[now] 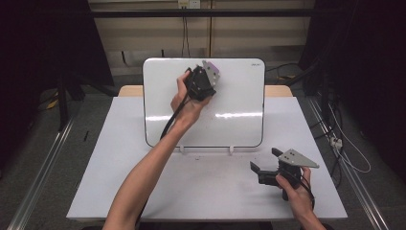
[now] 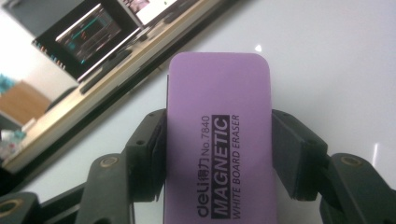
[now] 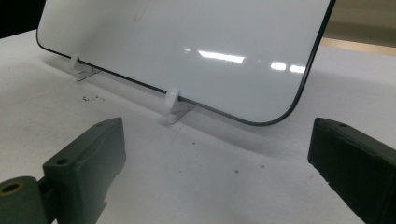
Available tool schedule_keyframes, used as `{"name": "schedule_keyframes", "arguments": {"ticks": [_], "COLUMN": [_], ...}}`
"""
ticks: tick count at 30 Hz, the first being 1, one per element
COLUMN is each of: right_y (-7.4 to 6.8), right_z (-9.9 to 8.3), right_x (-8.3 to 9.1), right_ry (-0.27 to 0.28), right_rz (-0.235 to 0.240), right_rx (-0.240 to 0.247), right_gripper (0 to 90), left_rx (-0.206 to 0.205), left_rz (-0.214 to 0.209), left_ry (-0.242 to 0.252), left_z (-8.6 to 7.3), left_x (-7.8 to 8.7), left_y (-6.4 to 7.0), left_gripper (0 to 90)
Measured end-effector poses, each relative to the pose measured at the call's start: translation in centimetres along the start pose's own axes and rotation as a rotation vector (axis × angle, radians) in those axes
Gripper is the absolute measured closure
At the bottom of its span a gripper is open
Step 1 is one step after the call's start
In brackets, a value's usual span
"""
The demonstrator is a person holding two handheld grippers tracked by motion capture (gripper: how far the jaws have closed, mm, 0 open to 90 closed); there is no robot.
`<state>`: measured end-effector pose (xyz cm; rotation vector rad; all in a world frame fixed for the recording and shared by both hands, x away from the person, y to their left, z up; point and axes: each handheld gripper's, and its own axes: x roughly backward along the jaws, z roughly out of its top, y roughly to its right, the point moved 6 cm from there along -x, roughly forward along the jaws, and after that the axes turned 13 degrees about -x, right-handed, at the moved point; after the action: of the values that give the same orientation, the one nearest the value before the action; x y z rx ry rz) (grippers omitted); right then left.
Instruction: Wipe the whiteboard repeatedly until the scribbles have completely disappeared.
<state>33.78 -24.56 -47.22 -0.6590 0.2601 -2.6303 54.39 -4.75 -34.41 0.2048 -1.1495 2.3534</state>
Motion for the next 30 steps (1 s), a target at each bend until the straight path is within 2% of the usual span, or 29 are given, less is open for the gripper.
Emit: {"name": "schedule_keyframes", "arguments": {"ticks": [1,3,5,6,7,9,12,14,15,17,19,21,23,24,25,26,27,29,30], "right_y": [0.0,0.0,-0.1,-0.1,-0.1,-0.1,-0.2,-0.1,-0.1,-0.1,-0.2,-0.3,-0.3,-0.3,-0.3,-0.3,-0.4,-0.2,-0.1], "right_z": [0.0,-0.1,-0.2,-0.2,-0.2,-0.1,-0.1,-0.1,-0.1,-0.2,-0.2,-0.2,-0.1,-0.1,-0.1,-0.1,-0.1,-0.1,-0.1], "right_x": [0.0,0.1,0.1,0.1,0.0,0.0,0.0,0.0,-0.1,-0.1,-0.1,-0.1,-0.1,-0.1,0.0,0.0,0.1,0.1,0.0], "right_ry": [0.0,-0.002,-0.001,-0.002,-0.003,-0.004,-0.001,-0.004,-0.002,-0.006,-0.007,-0.007,-0.004,-0.004,-0.004,-0.004,-0.002,-0.002,-0.003], "right_rz": [0.0,-0.001,0.0,0.001,0.001,0.0,-0.002,0.0,-0.002,-0.002,-0.001,0.0,-0.001,-0.003,-0.003,-0.001,0.0,0.001,-0.003], "right_rx": [0.002,0.0,0.001,0.001,0.001,0.002,0.004,0.002,0.0,0.001,0.005,0.007,0.005,0.006,0.005,0.011,0.011,0.009,0.006], "right_gripper": [3.9,3.9,3.9,3.9,3.9,3.9,3.9,3.9,3.9,3.9,3.9,3.9,3.9,3.9,3.9,3.9,3.9,3.8,3.8], "left_rx": [0.004,0.033,-0.022,-0.027,-0.023,-0.022,0.03,0.046,0.034,0.022,0.019,0.002,-0.019,-0.059,-0.114,-0.126,-0.103,-0.052,-0.014], "left_rz": [-0.006,-0.062,-0.061,-0.068,-0.078,-0.054,-0.023,-0.026,-0.023,-0.029,-0.045,-0.066,-0.105,-0.123,-0.115,-0.121,-0.129,-0.098,-0.087], "left_ry": [0.01,0.033,0.046,0.052,0.045,0.027,0.004,0.001,-0.002,0.004,0.013,0.023,0.03,0.033,0.042,0.042,0.04,0.026,0.025], "left_z": [-0.3,-0.9,-1.4,-1.5,-1.6,-1.8,-2.5,-3.0,-3.2,-3.4,-3.7,-3.9,-4.0,-4.2,-4.5,-5.0,-5.2,-5.5,-5.6], "left_x": [0.2,0.7,1.2,1.3,1.4,1.3,1.5,1.6,1.7,2.0,2.2,2.5,3.0,3.3,3.5,3.8,3.8,3.7,3.4], "left_y": [1.0,2.8,3.8,3.9,3.6,2.4,0.1,-0.1,0.0,0.8,2.1,3.6,5.5,6.5,7.1,7.2,6.9,5.0,3.9], "left_gripper": [41.4,41.3,41.3,41.3,41.3,41.3,41.3,41.3,41.3,41.3,41.3,41.3,41.3,41.3,41.3,41.3,41.3,41.3,41.3]}}
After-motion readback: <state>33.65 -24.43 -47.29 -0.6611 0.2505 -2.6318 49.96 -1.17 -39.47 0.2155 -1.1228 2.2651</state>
